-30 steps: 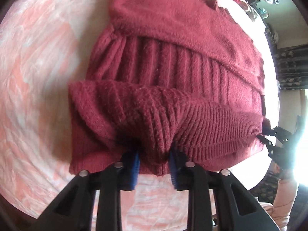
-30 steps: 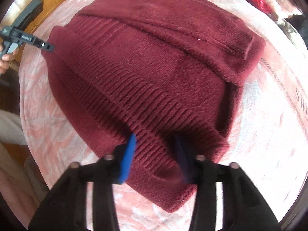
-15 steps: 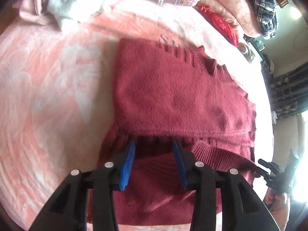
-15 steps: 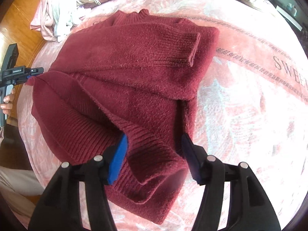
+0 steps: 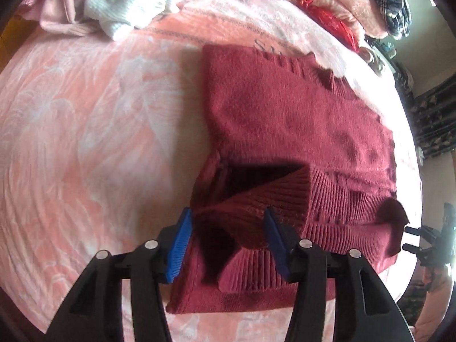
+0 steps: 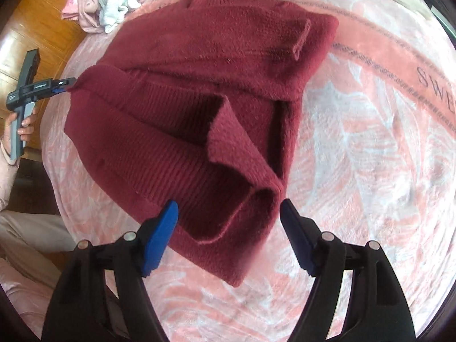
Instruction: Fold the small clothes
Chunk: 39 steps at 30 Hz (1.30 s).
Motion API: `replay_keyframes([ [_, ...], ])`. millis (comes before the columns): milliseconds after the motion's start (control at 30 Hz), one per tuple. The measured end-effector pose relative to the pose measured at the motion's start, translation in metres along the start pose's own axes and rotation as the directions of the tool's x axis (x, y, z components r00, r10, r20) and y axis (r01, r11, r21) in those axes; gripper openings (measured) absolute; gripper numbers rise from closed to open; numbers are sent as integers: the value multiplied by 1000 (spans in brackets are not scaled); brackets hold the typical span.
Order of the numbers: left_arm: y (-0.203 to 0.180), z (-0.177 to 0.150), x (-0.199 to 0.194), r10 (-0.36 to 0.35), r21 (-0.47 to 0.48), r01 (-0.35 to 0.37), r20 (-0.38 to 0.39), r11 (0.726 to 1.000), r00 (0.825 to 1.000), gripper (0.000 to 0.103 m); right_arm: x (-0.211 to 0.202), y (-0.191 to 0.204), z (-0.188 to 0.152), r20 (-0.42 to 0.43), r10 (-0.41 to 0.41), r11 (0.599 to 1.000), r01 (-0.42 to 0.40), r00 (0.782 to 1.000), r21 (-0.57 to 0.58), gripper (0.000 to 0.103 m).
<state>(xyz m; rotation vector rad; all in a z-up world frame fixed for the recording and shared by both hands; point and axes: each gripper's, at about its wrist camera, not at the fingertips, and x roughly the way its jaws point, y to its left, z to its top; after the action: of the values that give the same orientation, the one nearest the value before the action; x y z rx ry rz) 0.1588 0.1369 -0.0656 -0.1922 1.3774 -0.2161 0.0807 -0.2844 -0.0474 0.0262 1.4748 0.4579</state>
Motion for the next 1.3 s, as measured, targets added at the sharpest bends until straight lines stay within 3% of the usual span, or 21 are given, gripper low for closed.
replay_keyframes([
  [100, -6, -17, 18, -8, 29, 11, -84, 1000, 996, 54, 10, -11, -9, -44, 126, 989, -122, 991, 88, 73],
  [167, -6, -22, 29, -3, 30, 7, -122, 1000, 992, 55, 19, -15, -11, -68, 141, 984, -132, 988, 122, 72],
  [333, -6, -22, 29, -10, -1, 10, -128, 1000, 992, 60, 21, -17, -9, -64, 172, 976, -161, 983, 149, 50],
  [467, -1, -17, 11, -27, -16, 25, -99, 1000, 995, 60, 10, -15, -9, -54, 157, 980, -149, 986, 134, 52],
  [667, 16, -14, -22, -24, -35, 23, -26, 999, 999, 72, 0, -13, -12, -37, 171, 978, -165, 985, 127, 59],
  [1033, 5, -33, 24, -62, -22, 60, -153, 998, 986, 71, 24, -2, -12, -96, 191, 969, -172, 977, 177, 60],
  [1067, 4, -33, 25, -63, -28, 59, -150, 998, 987, 71, 26, -3, -12, -98, 197, 966, -177, 975, 186, 58],
  [1100, 4, -32, 25, -65, -33, 61, -147, 998, 987, 71, 27, -5, -12, -96, 206, 963, -184, 974, 196, 49],
  [1233, 3, -30, 20, -61, -30, 58, -129, 998, 990, 45, 27, -13, -11, -68, 257, 944, -236, 964, 231, 12],
  [1300, 5, -28, 22, -78, -45, 73, -134, 996, 988, 34, 24, -16, -10, -50, 264, 940, -245, 963, 237, 10],
])
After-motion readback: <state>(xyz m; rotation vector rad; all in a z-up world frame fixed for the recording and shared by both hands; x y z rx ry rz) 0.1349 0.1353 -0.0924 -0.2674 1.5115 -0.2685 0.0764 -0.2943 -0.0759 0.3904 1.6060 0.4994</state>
